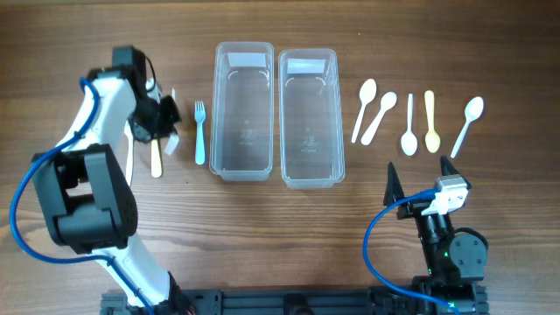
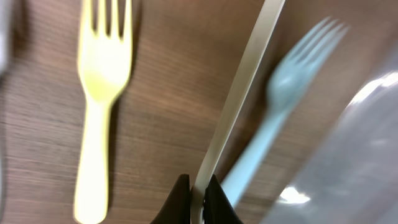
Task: Pack container
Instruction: 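Lift the white fork and lower it into the left container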
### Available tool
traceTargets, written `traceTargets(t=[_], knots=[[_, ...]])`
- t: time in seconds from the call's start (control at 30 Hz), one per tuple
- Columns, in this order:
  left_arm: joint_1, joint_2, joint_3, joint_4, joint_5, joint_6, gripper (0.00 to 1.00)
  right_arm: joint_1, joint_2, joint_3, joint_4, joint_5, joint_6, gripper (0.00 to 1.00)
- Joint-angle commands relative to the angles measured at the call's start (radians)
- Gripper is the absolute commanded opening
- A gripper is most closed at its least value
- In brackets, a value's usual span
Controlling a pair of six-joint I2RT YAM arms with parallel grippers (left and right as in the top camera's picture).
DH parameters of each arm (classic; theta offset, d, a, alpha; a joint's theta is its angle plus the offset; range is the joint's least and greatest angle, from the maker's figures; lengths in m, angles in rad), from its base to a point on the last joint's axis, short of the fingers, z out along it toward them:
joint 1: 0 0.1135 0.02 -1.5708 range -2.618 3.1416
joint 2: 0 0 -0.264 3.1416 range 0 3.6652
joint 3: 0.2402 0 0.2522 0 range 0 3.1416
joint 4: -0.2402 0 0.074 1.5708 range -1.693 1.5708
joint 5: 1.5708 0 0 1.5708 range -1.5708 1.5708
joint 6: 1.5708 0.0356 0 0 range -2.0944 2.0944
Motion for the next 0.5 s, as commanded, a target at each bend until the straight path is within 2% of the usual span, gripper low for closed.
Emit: traceTargets(t=[0.0, 0.07, 0.17, 0.33, 0.47], knots=[[-0.011, -0.064, 0.219, -0.067, 0.049, 0.005, 0.04, -0.004, -0.002, -0.001, 0.005, 0.011, 0.001, 1.0], [-0.04, -0.082, 0.357, -0.108, 0.156, 0.005, 0.04, -0.004, -0.002, -0.001, 0.005, 0.011, 0.0, 1.0], [-0.101, -0.09, 0.439, -0.108, 0.234, 0.004, 0.04, -0.004, -0.002, -0.001, 0.005, 0.011, 0.001, 1.0], [-0.262, -0.072, 0.455, -0.113, 0.229, 0.001, 0.04, -0.004, -0.002, -0.001, 0.005, 0.011, 0.001, 1.0], [-0.381, -0.006, 0.455, -0.158, 0.094, 0.001, 0.05, -0.004, -0.002, -0.001, 0.005, 0.011, 0.001, 1.0]])
